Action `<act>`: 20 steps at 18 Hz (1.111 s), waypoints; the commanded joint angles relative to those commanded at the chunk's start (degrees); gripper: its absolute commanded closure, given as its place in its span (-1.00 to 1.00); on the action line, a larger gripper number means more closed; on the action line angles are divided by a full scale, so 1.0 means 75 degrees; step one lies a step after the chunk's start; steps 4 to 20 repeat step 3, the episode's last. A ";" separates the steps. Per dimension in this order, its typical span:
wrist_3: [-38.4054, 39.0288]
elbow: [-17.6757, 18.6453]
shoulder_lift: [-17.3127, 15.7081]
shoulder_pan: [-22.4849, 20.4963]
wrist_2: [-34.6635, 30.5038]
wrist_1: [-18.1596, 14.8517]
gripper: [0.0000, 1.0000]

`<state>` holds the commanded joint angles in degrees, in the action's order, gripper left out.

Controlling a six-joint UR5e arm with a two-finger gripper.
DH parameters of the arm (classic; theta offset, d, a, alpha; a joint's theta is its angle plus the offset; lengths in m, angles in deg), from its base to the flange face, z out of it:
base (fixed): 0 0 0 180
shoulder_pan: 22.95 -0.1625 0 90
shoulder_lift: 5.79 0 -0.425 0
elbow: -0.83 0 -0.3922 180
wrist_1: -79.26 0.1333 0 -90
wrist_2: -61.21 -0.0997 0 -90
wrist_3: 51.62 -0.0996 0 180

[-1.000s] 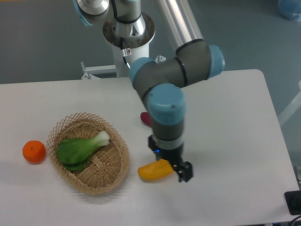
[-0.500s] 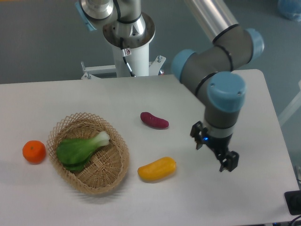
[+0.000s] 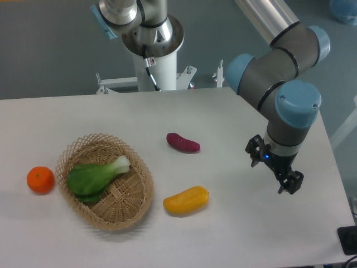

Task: Place the green vegetable in the basket

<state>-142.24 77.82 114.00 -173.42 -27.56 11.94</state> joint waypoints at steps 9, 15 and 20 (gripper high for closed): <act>0.0000 0.0024 0.0000 0.0012 0.0000 0.0012 -1.00; 0.0000 0.0024 0.0000 0.0012 0.0000 0.0012 -1.00; 0.0000 0.0024 0.0000 0.0012 0.0000 0.0012 -1.00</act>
